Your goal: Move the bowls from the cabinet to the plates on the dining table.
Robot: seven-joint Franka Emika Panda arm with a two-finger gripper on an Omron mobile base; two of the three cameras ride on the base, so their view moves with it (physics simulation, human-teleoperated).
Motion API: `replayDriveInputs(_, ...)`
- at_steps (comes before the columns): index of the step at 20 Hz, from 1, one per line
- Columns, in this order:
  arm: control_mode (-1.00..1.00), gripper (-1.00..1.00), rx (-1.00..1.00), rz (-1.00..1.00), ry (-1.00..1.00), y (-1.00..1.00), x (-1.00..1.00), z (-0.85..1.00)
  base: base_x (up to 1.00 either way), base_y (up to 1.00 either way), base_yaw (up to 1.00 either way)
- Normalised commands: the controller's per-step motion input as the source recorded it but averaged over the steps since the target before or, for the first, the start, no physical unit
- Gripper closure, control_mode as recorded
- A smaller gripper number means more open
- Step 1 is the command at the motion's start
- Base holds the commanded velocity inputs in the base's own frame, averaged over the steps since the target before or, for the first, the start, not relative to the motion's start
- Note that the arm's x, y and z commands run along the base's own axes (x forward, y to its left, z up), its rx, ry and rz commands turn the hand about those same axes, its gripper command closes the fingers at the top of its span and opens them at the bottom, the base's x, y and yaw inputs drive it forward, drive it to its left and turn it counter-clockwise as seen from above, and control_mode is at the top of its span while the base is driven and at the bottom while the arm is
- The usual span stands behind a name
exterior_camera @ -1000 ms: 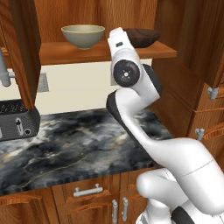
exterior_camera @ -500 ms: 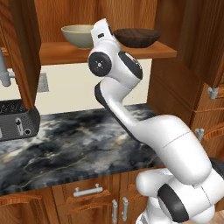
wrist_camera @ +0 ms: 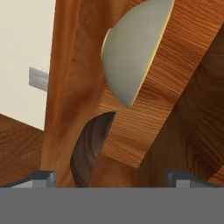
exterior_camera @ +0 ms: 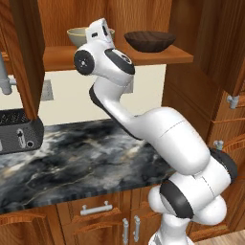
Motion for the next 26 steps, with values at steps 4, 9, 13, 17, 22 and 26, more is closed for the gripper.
replayDriveInputs(4, -1.0, -1.0, 0.15, -0.06, 0.0, 0.03, 0.29, 0.07, 0.0, 0.0, 0.0)
replayDriveInputs(9, -1.0, -1.0, 0.2, -0.02, 0.0, 0.0, 0.25, 0.03, 0.0, 0.0, 0.0)
replayDriveInputs(13, -1.0, -1.0, 0.18, 0.0, 0.0, 0.02, 0.32, 0.0, 0.0, 0.0, 0.0)
replayDriveInputs(17, -1.0, -1.0, 0.12, 0.0, 0.0, 0.08, 0.38, 0.0, 0.0, 0.0, 0.0)
replayDriveInputs(22, -1.0, -1.0, 0.08, 0.0, 0.0, 0.11, 0.4, -0.03, 0.0, 0.0, 0.0)
replayDriveInputs(26, -1.0, -1.0, 0.05, 0.0, 0.0, 0.21, 0.41, -0.16, 0.0, 0.0, 0.0)
